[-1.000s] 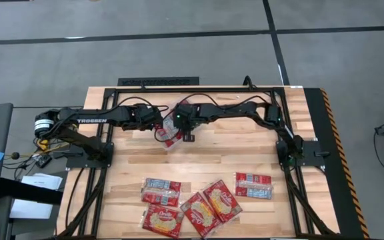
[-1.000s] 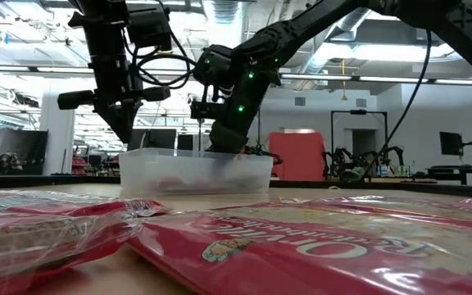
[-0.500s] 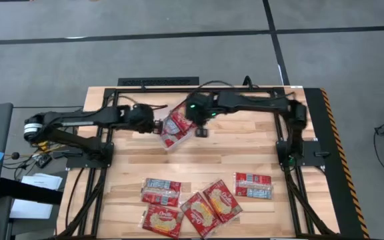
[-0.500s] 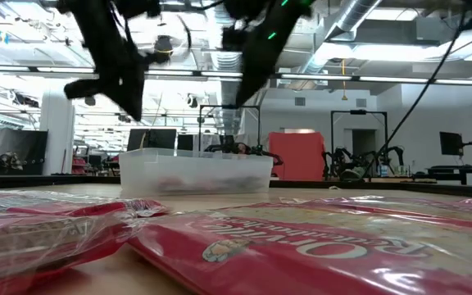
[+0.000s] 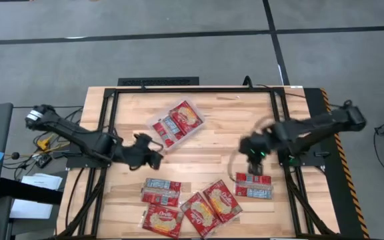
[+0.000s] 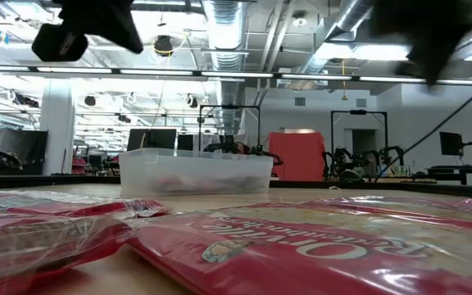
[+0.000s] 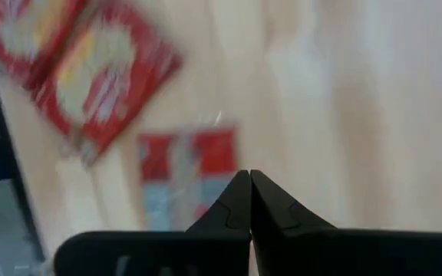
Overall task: Sort popcorn bags into baskets
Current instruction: Put the red popcorn bag into the transparent bin
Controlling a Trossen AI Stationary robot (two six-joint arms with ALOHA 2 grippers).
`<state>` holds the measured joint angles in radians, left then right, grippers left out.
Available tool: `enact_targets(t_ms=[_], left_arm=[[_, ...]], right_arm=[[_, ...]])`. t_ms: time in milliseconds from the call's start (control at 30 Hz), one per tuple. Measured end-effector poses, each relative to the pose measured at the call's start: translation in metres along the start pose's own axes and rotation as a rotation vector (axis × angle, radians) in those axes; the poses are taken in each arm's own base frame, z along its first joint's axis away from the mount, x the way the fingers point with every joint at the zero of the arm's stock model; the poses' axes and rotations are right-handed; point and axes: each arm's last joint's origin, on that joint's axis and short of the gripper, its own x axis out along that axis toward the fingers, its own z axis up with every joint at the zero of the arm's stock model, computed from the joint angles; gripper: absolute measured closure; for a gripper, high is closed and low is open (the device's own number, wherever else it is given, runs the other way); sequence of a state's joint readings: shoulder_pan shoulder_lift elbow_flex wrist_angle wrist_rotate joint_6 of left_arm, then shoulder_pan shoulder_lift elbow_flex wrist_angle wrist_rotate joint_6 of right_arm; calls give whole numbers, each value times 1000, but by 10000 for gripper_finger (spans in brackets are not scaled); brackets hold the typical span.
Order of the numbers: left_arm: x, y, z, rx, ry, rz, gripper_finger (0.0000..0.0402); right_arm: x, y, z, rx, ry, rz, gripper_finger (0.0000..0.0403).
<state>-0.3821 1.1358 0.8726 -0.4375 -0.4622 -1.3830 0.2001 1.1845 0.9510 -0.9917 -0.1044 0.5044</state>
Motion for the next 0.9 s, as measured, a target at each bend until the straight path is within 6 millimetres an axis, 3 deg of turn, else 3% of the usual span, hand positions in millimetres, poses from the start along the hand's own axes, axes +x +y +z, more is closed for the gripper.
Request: enact_targets(t_ms=[100, 200, 367, 467, 700, 900], left_arm=[[17, -11, -15, -19, 51, -70, 401], [35, -19, -26, -42, 80, -122, 401], [67, -19, -42, -97, 91, -120, 396], [83, -20, -50, -108, 113, -139, 370], [108, -16, -50, -145, 131, -157, 251], [119, -9, -35, -184, 131, -122, 176]], right_arm=[[17, 5, -45, 119, 10, 5, 392], [27, 11, -77, 190, 33, -9, 393], [38, 25, -109, 214, 72, -30, 388], [49, 35, -123, 194, 113, -45, 390], [80, 50, -134, 94, 158, -105, 386], [107, 49, -113, -64, 141, -142, 386]])
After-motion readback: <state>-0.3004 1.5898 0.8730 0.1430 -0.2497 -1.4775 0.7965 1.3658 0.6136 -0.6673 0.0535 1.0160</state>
